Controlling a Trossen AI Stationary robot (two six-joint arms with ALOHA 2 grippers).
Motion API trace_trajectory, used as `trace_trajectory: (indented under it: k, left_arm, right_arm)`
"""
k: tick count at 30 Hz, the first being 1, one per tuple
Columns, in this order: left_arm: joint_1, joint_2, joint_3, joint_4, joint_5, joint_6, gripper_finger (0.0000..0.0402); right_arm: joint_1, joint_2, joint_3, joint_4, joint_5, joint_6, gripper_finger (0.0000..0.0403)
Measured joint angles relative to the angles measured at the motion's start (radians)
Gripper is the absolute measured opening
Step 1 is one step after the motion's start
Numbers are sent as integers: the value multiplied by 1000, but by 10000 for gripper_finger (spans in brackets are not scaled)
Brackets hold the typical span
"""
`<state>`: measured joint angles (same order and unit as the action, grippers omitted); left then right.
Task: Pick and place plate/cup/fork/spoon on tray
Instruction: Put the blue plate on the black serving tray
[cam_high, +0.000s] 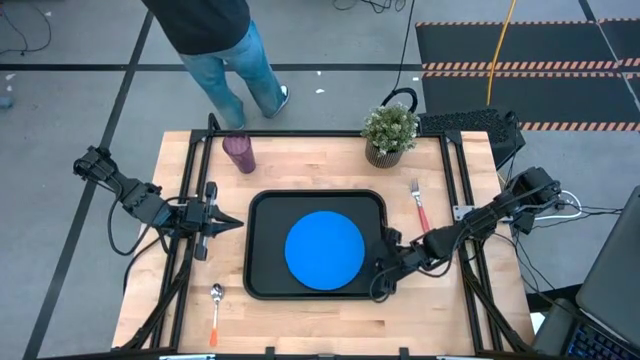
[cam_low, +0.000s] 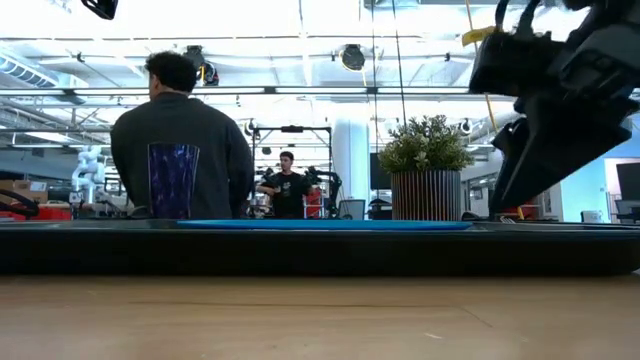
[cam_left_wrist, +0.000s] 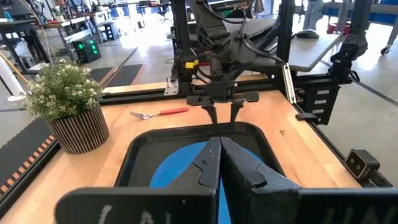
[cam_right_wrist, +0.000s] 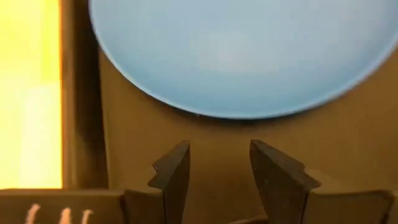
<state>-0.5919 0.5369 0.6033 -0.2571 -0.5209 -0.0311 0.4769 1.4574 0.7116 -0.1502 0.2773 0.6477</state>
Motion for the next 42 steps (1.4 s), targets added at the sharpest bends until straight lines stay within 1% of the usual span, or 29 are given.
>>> trace_trajectory:
  k: [3, 5, 10, 12, 14, 16, 19, 22, 27, 29, 31, 34, 37, 39, 42]
  left_arm:
    - [0, 0, 0, 4, 0, -2, 10]
    - [0, 0, 0, 19, 0, -6, 10]
    - [0, 0, 0, 13, 0, -25, 10]
    - [0, 0, 0, -2, 9, -26, 10]
    - [0, 0, 0, -10, 24, -33, 10]
    - [0, 0, 0, -17, 26, -49, 10]
    - [0, 0, 0, -23, 27, -81, 10]
    - [0, 0, 0, -27, 38, -83, 10]
    - [0, 0, 0, -30, 90, -80, 10]
    - [0, 0, 0, -30, 105, -79, 10]
    - [0, 0, 0, -30, 107, -59, 10]
    - [1, 0, 0, -24, 105, 3, 10]
    - [8, 0, 0, -8, 104, 73, 10]
    - [17, 0, 0, 17, 101, 107, 10]
    - [34, 0, 5, 49, 100, 136, 10]
  right_arm:
    - [2, 0, 1, 39, 1, -70, 157]
    - [2, 0, 1, 49, 1, -83, 157]
    - [2, 0, 1, 86, 6, 93, 157]
    - [-4, 0, 1, 108, 6, 133, 157]
    - [-11, 0, 1, 158, 9, 138, 157]
    - [-10, 0, 1, 216, 39, 143, 157]
    - [-4, 0, 1, 280, 34, 152, 157]
    - [10, 0, 1, 308, 36, 151, 157]
    - [17, 0, 1, 366, 39, 124, 157]
    - [16, 0, 5, 376, 24, 104, 157]
    - [16, 0, 29, 306, -33, 85, 157]
    - [14, 0, 103, 47, -96, 89, 157]
    - [12, 0, 185, -203, -96, 74, 157]
    - [5, 0, 221, -287, -96, 58, 157]
    - [-5, 5, 230, -337, -101, 37, 157]
